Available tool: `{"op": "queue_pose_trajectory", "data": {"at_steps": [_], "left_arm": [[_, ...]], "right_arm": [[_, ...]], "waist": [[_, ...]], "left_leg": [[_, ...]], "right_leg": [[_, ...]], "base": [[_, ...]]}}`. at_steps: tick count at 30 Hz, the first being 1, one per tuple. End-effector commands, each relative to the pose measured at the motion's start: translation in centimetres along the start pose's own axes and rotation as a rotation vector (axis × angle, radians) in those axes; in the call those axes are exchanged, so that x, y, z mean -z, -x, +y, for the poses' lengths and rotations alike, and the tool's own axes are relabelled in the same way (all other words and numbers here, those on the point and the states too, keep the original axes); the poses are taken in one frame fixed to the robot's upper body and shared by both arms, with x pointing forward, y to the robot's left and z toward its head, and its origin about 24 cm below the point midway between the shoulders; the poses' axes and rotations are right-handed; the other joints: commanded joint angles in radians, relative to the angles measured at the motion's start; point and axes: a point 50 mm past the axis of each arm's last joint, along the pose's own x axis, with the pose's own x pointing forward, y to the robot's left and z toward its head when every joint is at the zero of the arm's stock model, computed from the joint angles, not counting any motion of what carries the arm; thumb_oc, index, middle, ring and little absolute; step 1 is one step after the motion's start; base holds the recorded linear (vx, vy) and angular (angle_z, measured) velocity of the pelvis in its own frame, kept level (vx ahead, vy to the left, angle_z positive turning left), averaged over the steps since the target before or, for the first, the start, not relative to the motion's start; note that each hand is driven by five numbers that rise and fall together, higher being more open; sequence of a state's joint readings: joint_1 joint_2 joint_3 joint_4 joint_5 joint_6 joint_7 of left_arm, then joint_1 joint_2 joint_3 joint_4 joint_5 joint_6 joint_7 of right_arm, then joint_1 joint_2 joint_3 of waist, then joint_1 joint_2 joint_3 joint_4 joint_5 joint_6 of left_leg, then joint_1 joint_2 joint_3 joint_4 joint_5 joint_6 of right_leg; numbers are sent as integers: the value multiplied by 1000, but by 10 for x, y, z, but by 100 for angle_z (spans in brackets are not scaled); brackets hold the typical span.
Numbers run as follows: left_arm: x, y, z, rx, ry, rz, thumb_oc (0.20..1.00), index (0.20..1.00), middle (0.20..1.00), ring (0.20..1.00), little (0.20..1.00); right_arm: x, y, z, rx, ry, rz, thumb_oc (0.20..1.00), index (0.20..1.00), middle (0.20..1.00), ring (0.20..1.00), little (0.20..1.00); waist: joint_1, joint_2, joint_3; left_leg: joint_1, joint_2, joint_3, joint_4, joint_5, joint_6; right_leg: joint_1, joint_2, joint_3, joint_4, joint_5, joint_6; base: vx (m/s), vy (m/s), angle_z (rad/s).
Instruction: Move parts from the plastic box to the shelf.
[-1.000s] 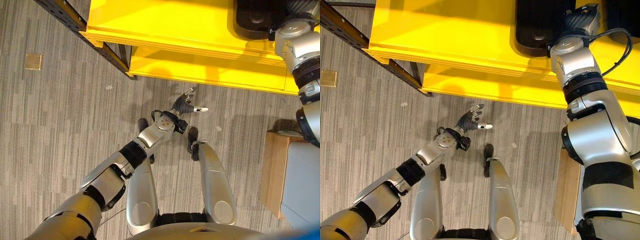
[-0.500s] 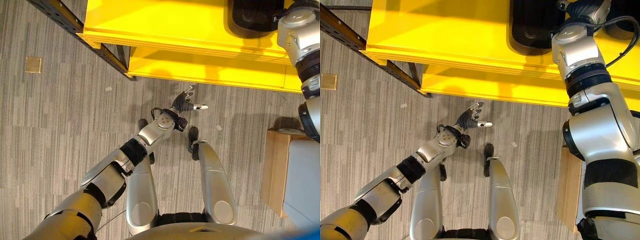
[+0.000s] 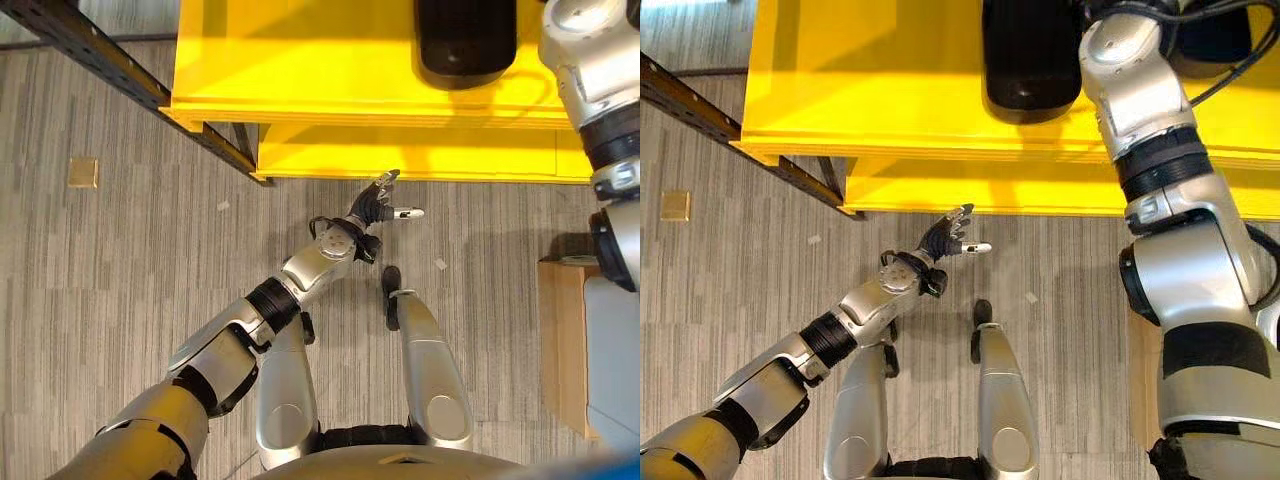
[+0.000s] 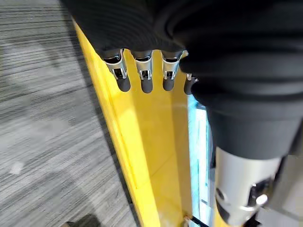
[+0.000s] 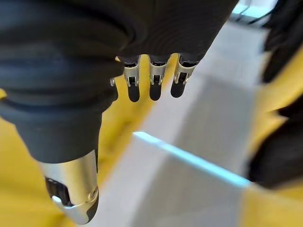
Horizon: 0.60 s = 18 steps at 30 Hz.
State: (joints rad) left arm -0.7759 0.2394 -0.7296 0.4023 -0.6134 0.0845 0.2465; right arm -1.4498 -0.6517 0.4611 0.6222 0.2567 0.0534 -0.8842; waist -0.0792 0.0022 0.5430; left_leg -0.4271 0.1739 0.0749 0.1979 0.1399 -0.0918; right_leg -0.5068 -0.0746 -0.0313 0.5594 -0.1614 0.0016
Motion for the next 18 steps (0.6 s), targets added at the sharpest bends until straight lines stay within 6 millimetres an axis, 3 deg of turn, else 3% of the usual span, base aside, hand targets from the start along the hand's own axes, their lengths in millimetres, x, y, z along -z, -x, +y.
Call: {"op": "queue_pose_trajectory", "data": {"at_steps": [1,2,4,8,12,18], "left_arm": [[-20,0,-17,18,82,-124,1000,1000,1000,1000,1000],[-20,1,-16,10,93,-129,1000,1000,1000,1000,1000],[-20,16,-6,9,103,-151,1000,1000,1000,1000,1000],[12,81,30,31,115,-180,1000,1000,1000,1000,1000],[25,122,55,38,103,-189,1000,1000,1000,1000,1000],[27,161,74,57,106,-170,1000,1000,1000,1000,1000]], "right_arm": [[-7,4,-11,-64,50,-145,1000,1000,1000,1000,1000],[-4,12,-12,-91,33,-149,1000,1000,1000,1000,1000],[16,58,-29,-206,28,-174,1000,1000,1000,1000,1000],[58,115,-75,-357,102,-106,1000,1000,1000,1000,1000],[77,151,-112,-479,170,-71,1000,1000,1000,1000,1000],[72,175,-147,-699,356,-139,1000,1000,1000,1000,1000]], "waist": [[-31,0,-75],[-42,-1,-82],[-78,-1,-101],[-77,30,-122],[-76,41,-154],[-81,28,-230]], "left_leg": [[36,-8,4,1,-115,2],[49,-7,9,-6,-117,3],[106,-6,30,-45,-122,5],[186,-20,46,-98,-125,14],[239,-20,73,-145,-118,24],[306,-30,101,-194,-109,37]], "right_leg": [[52,60,34,-46,-53,8],[65,59,40,-64,-46,11],[115,55,62,-126,-31,19],[220,28,54,-225,-5,34],[292,14,33,-294,9,45],[374,6,14,-372,44,67]], "base": [[-11,136,-4],[-27,193,-17],[-3,211,-20],[45,159,-12],[28,102,-5],[37,55,3]]}}
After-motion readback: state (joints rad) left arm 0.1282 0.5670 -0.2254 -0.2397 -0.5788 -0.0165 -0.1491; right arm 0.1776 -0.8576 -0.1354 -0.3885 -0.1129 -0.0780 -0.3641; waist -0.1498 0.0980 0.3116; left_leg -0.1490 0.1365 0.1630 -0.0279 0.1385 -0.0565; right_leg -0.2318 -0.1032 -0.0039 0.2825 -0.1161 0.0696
